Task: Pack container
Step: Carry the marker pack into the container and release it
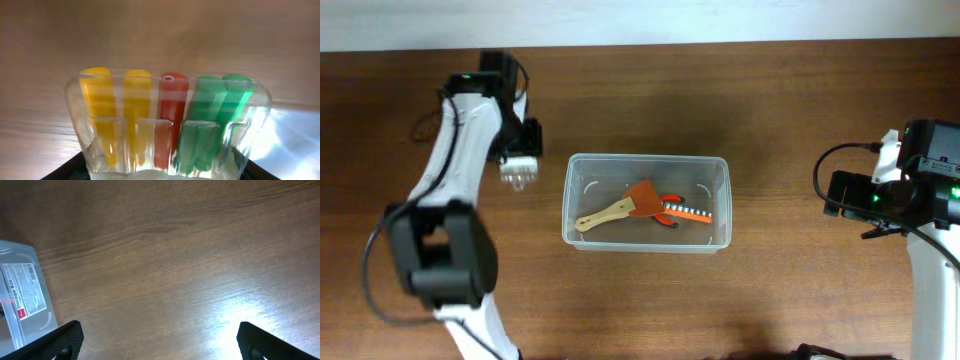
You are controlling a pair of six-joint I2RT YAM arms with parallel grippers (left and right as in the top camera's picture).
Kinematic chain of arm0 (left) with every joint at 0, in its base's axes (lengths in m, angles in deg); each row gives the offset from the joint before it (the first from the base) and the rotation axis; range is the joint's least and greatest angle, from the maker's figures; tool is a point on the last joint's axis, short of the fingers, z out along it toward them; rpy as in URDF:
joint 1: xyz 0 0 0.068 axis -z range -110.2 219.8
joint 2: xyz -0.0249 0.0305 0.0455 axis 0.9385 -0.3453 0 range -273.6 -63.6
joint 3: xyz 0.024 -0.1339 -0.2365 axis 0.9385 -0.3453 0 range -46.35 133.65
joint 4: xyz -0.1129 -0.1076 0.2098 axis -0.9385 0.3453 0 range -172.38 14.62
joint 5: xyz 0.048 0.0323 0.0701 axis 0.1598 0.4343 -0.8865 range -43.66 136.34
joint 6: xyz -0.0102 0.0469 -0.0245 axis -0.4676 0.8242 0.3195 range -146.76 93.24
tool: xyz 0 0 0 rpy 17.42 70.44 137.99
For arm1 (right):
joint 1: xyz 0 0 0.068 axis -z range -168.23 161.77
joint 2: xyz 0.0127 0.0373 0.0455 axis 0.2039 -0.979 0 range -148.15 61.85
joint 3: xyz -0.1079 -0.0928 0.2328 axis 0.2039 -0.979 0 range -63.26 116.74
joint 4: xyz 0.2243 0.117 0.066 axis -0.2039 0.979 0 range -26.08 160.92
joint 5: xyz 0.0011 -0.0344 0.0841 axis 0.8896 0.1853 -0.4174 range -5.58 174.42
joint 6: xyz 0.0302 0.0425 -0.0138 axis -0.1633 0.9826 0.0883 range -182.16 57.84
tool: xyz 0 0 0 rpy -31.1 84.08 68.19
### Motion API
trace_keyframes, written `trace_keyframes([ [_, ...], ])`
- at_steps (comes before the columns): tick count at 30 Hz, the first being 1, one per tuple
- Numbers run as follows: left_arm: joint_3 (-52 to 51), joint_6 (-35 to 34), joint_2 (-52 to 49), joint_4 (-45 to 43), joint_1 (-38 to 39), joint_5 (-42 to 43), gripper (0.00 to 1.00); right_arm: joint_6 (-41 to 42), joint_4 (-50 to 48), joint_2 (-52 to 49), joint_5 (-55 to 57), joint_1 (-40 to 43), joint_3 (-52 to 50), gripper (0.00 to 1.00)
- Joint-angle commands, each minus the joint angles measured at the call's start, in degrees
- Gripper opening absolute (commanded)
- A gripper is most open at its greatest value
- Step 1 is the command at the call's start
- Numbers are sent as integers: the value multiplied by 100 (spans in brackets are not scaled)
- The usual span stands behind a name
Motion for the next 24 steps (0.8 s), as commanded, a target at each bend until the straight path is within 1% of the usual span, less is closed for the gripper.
trace_keyframes([
  [1, 216, 1248, 986, 28, 398, 686, 2, 46, -9, 98, -50, 31, 0, 99],
  [4, 216, 2162, 1451, 74, 938, 1038, 2, 46, -22, 98, -50, 31, 0, 99],
  [8, 216, 3440, 1628, 297, 1849, 1056, 2, 46, -28, 98, -50, 31, 0, 99],
  [12, 70, 4242, 1453, 391, 2540, 1475, 2, 46, -28, 98, -50, 31, 0, 99],
  [15, -170, 4586, 1215, 372, 2752, 1309, 2, 48, -28, 98, -52, 31, 0, 99],
  [21, -791, 4610, 490, 162, 2767, 1209, 2, 48, -24, 98, -52, 31, 0, 99],
  [24, -909, 4607, 122, 66, 2758, 1141, 2, 48, -22, 98, -55, 31, 0, 99],
])
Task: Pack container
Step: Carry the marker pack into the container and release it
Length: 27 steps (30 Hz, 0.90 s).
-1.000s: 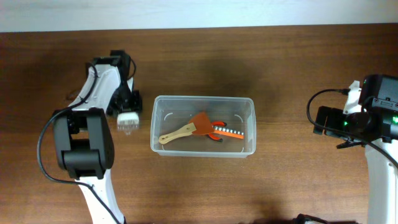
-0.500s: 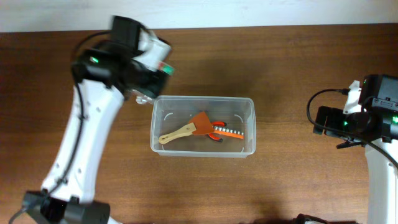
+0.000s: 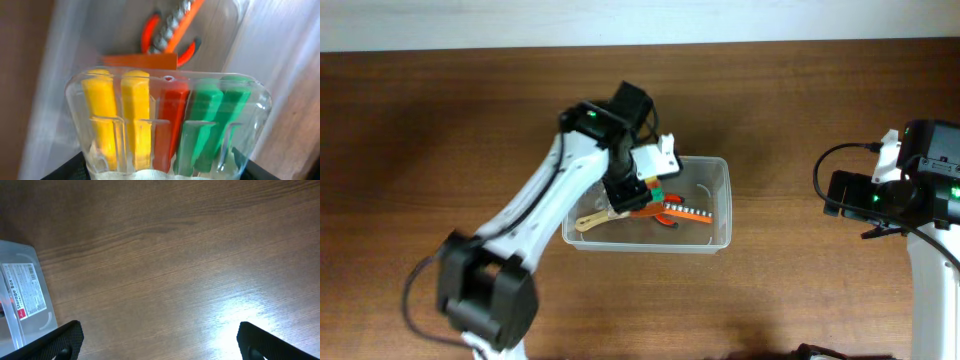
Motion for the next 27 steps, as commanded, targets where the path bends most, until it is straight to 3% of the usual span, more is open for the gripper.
trace_keyframes([
  [1, -146, 223, -415, -85, -35, -81, 2, 48, -15, 98, -55, 31, 0, 99],
  [9, -146, 219, -1001, -280, -37, -315, 2, 48, -15, 98, -55, 31, 0, 99],
  [13, -146, 214, -1150, -262, -37, -315, 29, 48, -15, 98, -55, 31, 0, 99],
  [15, -146, 199, -1172, -254, -37, -315, 33, 48, -15, 98, -55, 31, 0, 99],
  [19, -146, 197, -1172, -256, -37, -317, 58, 48, -15, 98, -55, 31, 0, 99],
  [27, -39, -428, -1104, -256, -103, -658, 86, 48, -15, 98, -52, 31, 0, 99],
])
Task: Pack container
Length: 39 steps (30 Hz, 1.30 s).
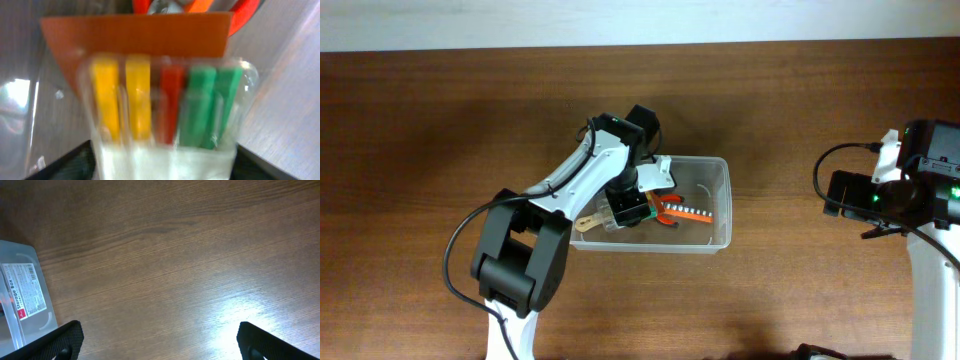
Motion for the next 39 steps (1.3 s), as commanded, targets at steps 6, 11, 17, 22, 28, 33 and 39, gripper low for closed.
trace_keyframes([
  [6, 149, -334, 424, 48, -186, -170, 99, 46, -15, 101, -55, 28, 0, 99],
  [11, 149, -457, 1196, 48, -297, -175, 99, 13, -15, 326, -267, -11, 0, 99],
  [17, 149, -997, 2511, -219, -501, -787, 99, -417, -498, 1064, -289, -509, 0, 99],
  [22, 149, -2142, 3230, -1080, -1150, -1429, 99, -455, -1882, 1180, -291, -892, -2, 99],
  [28, 146, -2916, 3248, -2811, -2111, -1408, 99, -457, -3971, 568, -348, -1058, -2, 99],
  [33, 127, -2920, 3147, -3254, -2645, -1412, 99, -872, -4343, -7, -297, -1054, -2, 99],
  [39, 109, -3152, 3220, -2776, -2997, -1414, 99, -885, -3630, 7, 0, -1058, -68, 99],
])
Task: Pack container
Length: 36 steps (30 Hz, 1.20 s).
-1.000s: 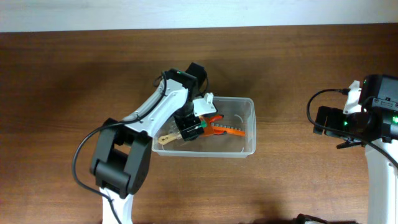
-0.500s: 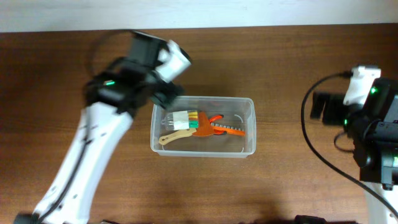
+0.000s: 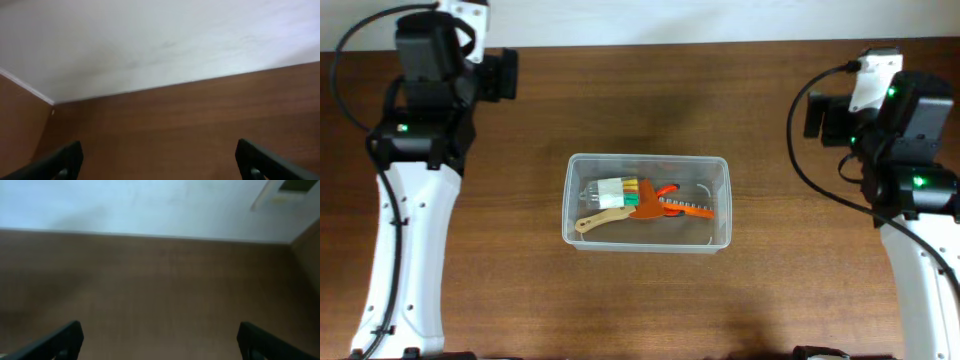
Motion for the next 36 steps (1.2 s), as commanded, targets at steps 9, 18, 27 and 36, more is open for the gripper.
trace_keyframes([
  [9, -1996, -391, 1001, -463, -170, -15, 99, -247, -402, 2153, 501, -55, -1624, 99],
  [18, -4732, -540, 3434, -1683, -166, 2, 99, -249, -199, 5335, 509, -603, -4002, 99],
  [27, -6290, -619, 4695, -2277, -173, -595, 99, -245, -13, 6706, 503, -605, -4529, 98],
  [36, -6415, -616, 4675, -2404, -170, -1231, 99, -245, 581, 6675, 503, -605, -4529, 99],
])
